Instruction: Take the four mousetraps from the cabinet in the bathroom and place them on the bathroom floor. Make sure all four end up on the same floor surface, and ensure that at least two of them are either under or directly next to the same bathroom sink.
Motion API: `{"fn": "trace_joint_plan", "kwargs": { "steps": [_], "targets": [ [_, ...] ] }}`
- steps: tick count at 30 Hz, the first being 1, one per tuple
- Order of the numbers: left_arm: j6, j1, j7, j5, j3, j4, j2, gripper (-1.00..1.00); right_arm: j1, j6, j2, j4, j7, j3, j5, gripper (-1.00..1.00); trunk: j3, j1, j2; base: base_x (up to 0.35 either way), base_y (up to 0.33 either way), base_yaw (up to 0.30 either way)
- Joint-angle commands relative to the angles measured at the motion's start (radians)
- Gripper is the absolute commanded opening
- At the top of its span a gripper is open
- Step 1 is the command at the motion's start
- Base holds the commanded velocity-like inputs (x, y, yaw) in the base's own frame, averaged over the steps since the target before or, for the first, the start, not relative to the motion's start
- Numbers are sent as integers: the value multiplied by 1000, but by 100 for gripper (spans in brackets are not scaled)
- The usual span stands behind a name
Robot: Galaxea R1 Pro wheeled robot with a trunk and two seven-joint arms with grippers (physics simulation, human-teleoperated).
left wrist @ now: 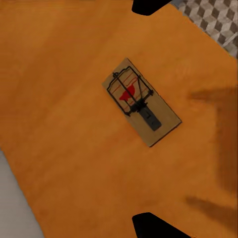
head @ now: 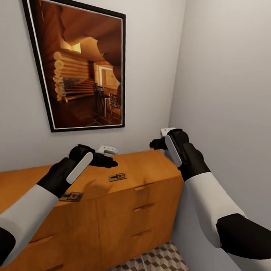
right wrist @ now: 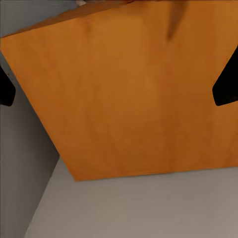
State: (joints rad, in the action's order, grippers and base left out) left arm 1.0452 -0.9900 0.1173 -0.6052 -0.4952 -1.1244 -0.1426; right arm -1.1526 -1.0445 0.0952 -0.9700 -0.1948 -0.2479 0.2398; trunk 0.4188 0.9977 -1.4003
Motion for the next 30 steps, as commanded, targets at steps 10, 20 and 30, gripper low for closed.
{"fn": "trace_joint_plan", "kwargs": {
  "steps": [10,20,30],
  "targets": [
    [2,-1,10,-11,-98,-13,1,100,-1,-3,-1,-30,-11,4,12,100,1,0,-1,295,0,0],
    [2,-2,10,-32,-129,-17,1,100,-1,-3,-1,-35,-11,5,11,100,1,0,-1,284,0,0],
    [2,-1,10,-87,-154,-11,-5,100,-1,-3,0,-35,-11,3,11,100,1,0,-1,60,0,0]
  ]
}}
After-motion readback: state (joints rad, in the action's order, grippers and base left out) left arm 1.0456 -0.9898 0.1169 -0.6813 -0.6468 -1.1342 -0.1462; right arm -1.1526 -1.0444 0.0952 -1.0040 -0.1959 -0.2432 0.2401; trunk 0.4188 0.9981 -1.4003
